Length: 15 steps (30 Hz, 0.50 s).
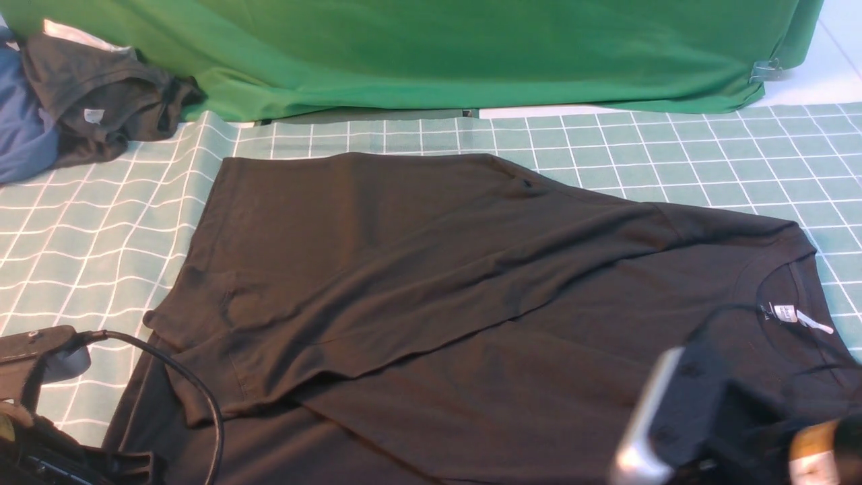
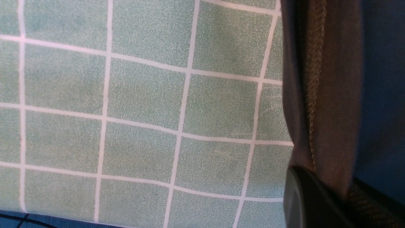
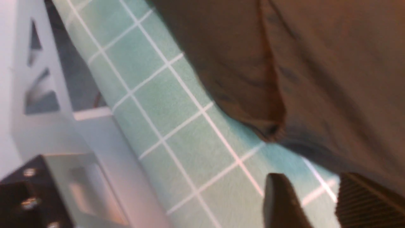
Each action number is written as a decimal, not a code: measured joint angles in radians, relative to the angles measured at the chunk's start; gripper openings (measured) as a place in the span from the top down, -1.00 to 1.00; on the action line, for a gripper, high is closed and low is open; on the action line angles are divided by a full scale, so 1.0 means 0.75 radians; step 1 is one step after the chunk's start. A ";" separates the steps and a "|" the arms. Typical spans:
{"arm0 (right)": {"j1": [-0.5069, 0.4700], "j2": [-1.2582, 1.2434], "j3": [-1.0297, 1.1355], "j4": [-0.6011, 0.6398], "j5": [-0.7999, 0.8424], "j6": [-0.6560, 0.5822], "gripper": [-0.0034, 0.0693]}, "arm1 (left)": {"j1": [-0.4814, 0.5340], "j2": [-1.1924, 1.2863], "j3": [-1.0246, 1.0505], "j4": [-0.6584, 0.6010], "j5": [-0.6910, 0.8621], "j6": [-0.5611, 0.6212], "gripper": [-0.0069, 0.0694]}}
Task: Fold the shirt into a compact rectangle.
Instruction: 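Grasp the near edge of the shirt at its hem and shoulder corners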
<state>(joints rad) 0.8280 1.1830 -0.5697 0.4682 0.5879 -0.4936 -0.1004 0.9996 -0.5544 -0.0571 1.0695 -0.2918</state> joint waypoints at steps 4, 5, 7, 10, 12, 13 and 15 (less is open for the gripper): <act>0.096 0.196 -0.010 -0.160 -0.114 0.121 -0.38 | 0.000 -0.001 0.000 -0.001 0.000 0.000 0.78; 0.105 0.231 -0.018 -0.185 -0.127 0.130 -0.46 | 0.000 -0.003 0.000 -0.001 0.000 0.000 0.78; 0.113 0.312 -0.035 -0.229 -0.157 0.138 -0.62 | 0.000 -0.003 0.000 -0.001 0.000 0.000 0.78; 0.118 0.387 -0.051 -0.261 -0.209 0.139 -0.68 | 0.000 -0.003 0.000 -0.001 0.000 0.000 0.78; 0.118 0.410 -0.051 -0.273 -0.238 0.139 -0.67 | 0.000 -0.003 0.000 -0.001 -0.007 0.000 0.78; 0.118 0.429 -0.051 -0.288 -0.252 0.139 -0.65 | 0.000 -0.003 0.000 -0.001 -0.011 0.000 0.78; 0.118 0.447 -0.051 -0.311 -0.263 0.139 -0.60 | 0.000 -0.003 0.000 -0.001 -0.018 0.000 0.78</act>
<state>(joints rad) 0.9165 1.5183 -0.6080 0.2350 0.3903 -0.3890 -0.1004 0.9977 -0.5544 -0.0578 1.0561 -0.2918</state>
